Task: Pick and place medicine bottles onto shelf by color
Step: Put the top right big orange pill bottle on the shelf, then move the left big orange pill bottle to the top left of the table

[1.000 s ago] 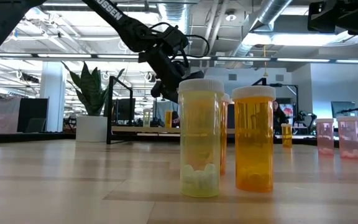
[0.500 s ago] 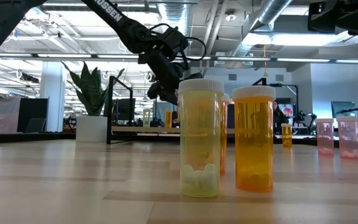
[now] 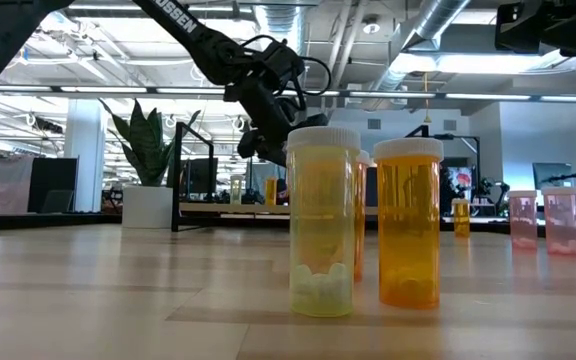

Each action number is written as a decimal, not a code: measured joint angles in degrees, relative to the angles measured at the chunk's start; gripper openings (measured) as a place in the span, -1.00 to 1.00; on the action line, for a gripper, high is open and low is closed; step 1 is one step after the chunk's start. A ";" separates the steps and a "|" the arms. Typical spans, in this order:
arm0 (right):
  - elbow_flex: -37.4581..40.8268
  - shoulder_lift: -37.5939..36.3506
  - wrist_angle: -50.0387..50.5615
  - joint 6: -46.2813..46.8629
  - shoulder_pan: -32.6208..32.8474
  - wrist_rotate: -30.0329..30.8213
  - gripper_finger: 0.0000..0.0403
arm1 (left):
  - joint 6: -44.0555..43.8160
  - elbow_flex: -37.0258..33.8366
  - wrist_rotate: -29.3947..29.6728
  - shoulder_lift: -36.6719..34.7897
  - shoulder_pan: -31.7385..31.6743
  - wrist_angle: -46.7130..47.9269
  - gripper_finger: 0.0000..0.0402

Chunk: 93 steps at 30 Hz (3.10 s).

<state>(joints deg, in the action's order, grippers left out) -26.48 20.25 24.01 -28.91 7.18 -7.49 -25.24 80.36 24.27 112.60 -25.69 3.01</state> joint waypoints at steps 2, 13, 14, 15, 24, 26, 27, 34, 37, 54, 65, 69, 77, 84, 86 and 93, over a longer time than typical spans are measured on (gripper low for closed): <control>0.00 0.00 0.00 0.00 0.02 0.00 0.11 | -0.12 0.00 0.01 0.00 0.00 0.01 0.11; 0.00 0.00 0.00 0.00 0.02 0.00 0.11 | -0.99 0.00 0.51 0.00 0.65 0.22 0.11; 0.00 0.00 0.00 0.02 0.02 0.00 0.11 | -1.25 0.00 0.49 0.00 0.66 0.58 0.11; 0.00 0.00 0.00 0.01 0.02 0.00 0.11 | -1.48 0.00 0.49 0.00 0.66 0.97 0.11; 0.00 -0.02 -0.02 0.00 0.01 0.00 0.11 | -1.68 0.12 1.23 1.17 1.01 -0.83 0.11; 0.00 -0.02 0.02 0.00 0.00 0.00 0.11 | -1.87 -0.02 1.03 1.96 1.01 -0.65 0.11; 0.00 -0.02 0.03 0.00 0.01 0.00 0.11 | -1.95 0.07 0.82 2.46 1.01 -2.01 0.11; 0.00 0.00 0.47 0.00 0.01 0.00 0.11 | -2.02 0.07 0.48 2.80 0.81 -2.48 0.11; 0.00 0.00 0.48 0.00 0.00 0.00 0.11 | -2.54 0.07 0.49 2.80 0.50 -2.53 0.11; 0.00 0.00 0.50 0.00 0.00 0.00 0.11 | -3.74 0.07 0.74 2.82 0.50 -2.06 0.11; 0.00 0.00 0.99 0.00 0.02 0.00 0.11 | -3.64 0.11 0.62 3.85 0.47 -3.16 0.11; 0.00 -0.02 0.96 0.00 0.02 0.00 0.11 | -3.92 0.07 0.66 3.87 0.37 -3.14 0.11; 0.00 -0.01 0.90 0.00 0.00 0.00 0.11 | -3.23 0.09 1.95 3.87 0.33 -4.04 0.11; 0.00 -0.02 0.87 0.00 0.01 0.00 0.11 | -0.85 3.36 2.03 3.85 0.33 -3.82 0.11; 0.00 0.00 0.87 0.00 0.01 0.00 0.11 | -0.36 4.07 2.03 3.85 0.33 -3.62 0.11; 0.00 0.00 0.87 0.00 0.01 0.00 0.11 | 3.99 8.10 1.65 1.55 2.32 4.03 0.11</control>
<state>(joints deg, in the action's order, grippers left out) -26.48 20.25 24.88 -28.91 7.19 -7.49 -21.26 88.46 25.92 114.15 -23.37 7.05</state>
